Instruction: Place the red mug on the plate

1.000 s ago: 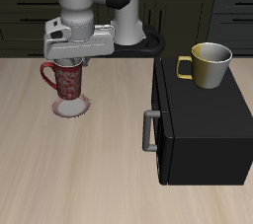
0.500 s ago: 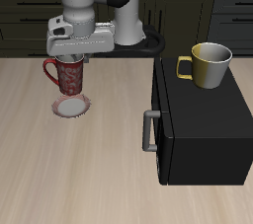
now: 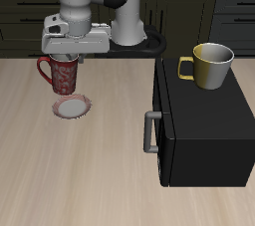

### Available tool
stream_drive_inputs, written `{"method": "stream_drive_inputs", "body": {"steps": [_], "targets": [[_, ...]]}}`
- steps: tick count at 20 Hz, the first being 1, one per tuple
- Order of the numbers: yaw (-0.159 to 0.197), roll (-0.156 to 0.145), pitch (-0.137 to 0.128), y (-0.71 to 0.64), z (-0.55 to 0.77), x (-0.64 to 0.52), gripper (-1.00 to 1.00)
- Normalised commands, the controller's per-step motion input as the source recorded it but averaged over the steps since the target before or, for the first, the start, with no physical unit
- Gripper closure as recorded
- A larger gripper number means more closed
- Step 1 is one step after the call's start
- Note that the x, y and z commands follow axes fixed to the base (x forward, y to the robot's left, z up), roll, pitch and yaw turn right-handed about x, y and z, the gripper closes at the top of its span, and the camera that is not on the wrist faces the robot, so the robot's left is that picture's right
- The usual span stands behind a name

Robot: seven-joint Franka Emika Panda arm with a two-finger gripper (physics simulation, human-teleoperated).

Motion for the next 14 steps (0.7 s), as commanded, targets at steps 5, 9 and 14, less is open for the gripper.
{"method": "stream_drive_inputs", "body": {"steps": [5, 9, 14], "targets": [[-0.018, -0.022, 0.008, -0.02, -0.04, 0.12, 1.00], [0.004, 0.012, 0.017, 0.10, -0.11, 0.03, 1.00], [0.012, 0.046, 0.040, 0.19, -0.20, 0.02, 1.00]]}}
